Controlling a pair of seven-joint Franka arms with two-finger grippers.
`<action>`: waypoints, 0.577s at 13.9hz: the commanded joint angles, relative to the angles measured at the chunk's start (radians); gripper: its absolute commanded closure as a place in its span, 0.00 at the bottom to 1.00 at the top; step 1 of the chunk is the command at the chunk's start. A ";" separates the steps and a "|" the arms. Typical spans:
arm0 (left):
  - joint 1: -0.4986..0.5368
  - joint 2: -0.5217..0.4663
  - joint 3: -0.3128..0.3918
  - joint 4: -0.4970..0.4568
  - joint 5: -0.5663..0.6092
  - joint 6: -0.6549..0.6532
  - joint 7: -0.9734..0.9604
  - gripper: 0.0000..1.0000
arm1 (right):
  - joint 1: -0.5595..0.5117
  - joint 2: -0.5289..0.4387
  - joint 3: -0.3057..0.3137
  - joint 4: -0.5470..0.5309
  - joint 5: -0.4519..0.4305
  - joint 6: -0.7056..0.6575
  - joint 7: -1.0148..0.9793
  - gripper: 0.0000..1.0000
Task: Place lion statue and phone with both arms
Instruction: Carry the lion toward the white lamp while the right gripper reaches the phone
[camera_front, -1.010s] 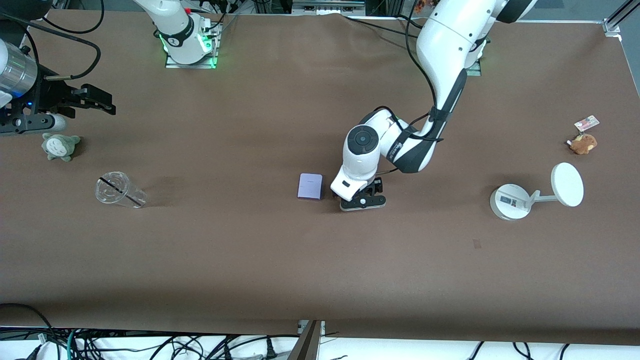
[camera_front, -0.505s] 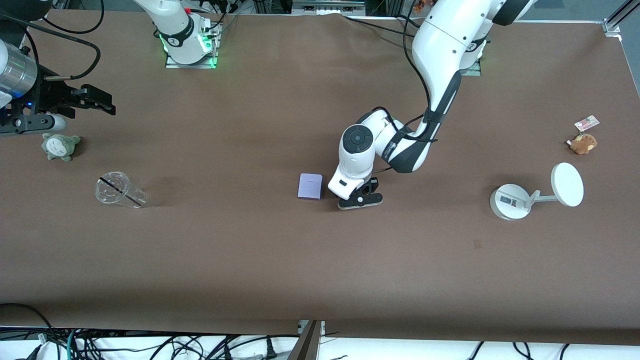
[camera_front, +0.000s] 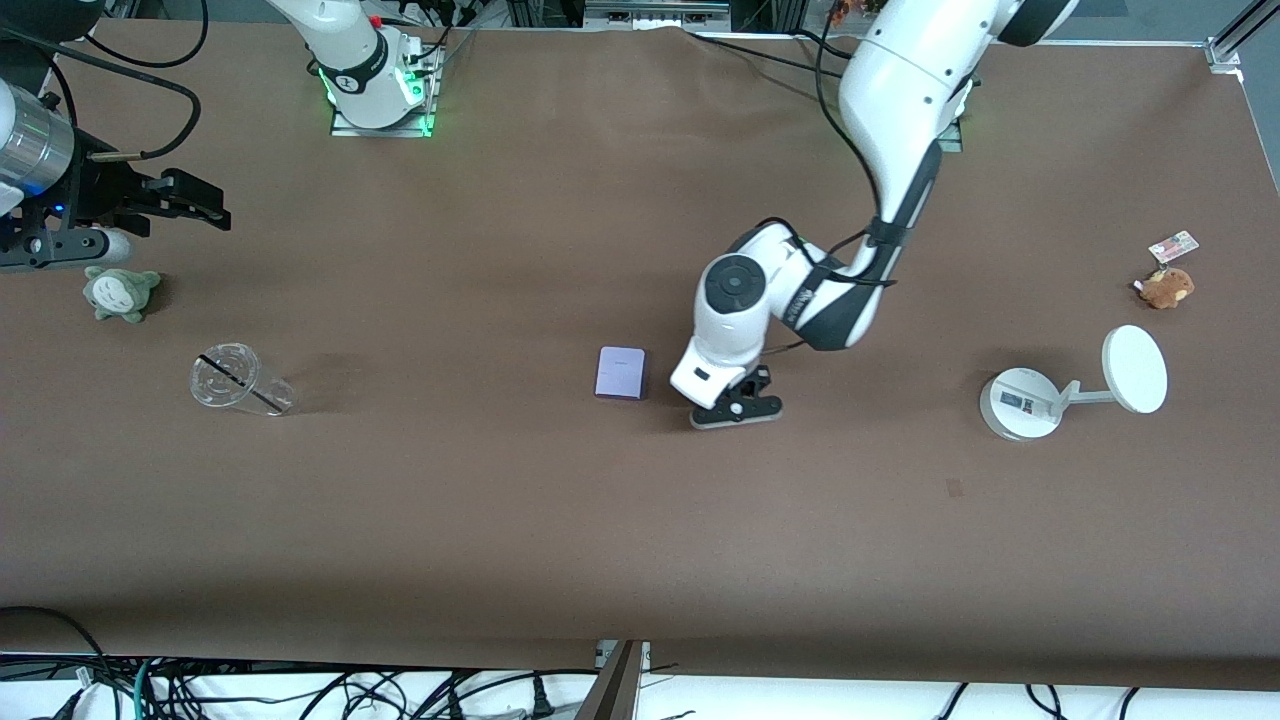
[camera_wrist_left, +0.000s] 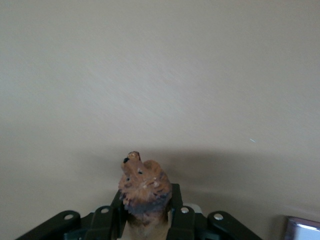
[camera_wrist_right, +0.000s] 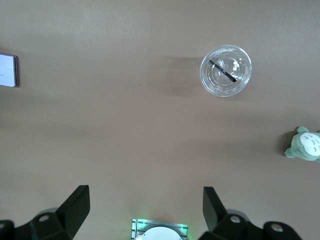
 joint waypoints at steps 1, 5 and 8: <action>0.104 -0.149 -0.015 -0.167 0.013 -0.004 0.155 1.00 | 0.005 0.006 0.003 0.023 -0.013 -0.009 0.005 0.00; 0.256 -0.272 -0.013 -0.327 -0.024 0.004 0.373 1.00 | 0.078 0.026 0.003 0.029 -0.015 -0.003 0.043 0.02; 0.358 -0.319 -0.004 -0.393 -0.097 0.001 0.506 1.00 | 0.173 0.071 0.003 0.052 -0.009 0.026 0.195 0.02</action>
